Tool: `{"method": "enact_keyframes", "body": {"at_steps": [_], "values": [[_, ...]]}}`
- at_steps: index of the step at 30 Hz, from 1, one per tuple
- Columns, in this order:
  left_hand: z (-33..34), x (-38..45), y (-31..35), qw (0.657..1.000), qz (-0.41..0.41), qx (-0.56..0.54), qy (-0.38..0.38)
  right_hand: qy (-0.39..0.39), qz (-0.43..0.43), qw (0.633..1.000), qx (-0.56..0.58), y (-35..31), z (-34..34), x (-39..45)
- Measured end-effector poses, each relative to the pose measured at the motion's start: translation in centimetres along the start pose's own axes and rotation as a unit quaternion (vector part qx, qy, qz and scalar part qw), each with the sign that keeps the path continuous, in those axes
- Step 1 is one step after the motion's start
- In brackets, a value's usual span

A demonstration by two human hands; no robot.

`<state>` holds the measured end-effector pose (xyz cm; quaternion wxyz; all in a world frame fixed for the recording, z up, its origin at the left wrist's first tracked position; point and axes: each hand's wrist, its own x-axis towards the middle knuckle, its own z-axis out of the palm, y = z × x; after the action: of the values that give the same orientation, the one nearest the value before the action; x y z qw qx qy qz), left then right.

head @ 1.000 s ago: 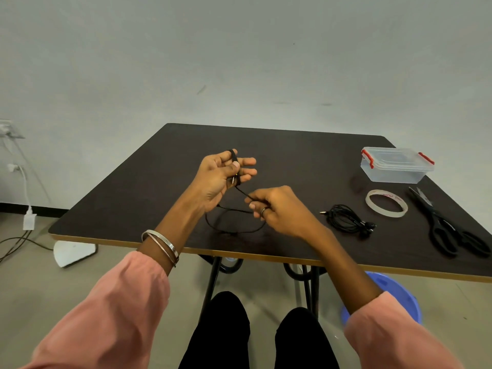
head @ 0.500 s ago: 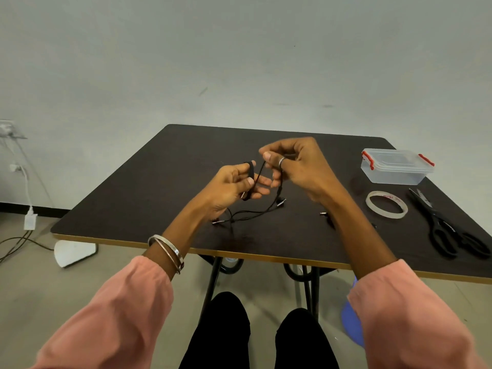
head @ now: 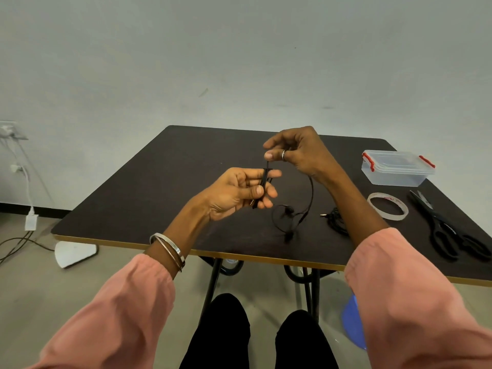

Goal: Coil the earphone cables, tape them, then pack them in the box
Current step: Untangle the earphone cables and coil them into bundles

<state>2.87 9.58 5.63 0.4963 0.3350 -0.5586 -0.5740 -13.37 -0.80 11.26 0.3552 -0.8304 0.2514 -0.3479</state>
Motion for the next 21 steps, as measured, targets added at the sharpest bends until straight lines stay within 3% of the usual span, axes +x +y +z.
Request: {"method": "enact_keyframes", "body": {"at_steps": [7,12,21], "values": [[-0.5,-0.1,0.8,0.988,0.053,-0.146,0.010,0.033,0.044,0.991,0.123,2.0,2.9,-1.9],[-1.1,0.5,1.6,0.974,0.080,-0.172,0.126,0.010,0.102,0.978,0.184,2.1,6.1,-4.0],[-2.1,1.1,2.5,0.942,0.082,-0.151,0.288,-0.126,0.105,0.986,-0.024,0.8,8.6,-5.3]]}}
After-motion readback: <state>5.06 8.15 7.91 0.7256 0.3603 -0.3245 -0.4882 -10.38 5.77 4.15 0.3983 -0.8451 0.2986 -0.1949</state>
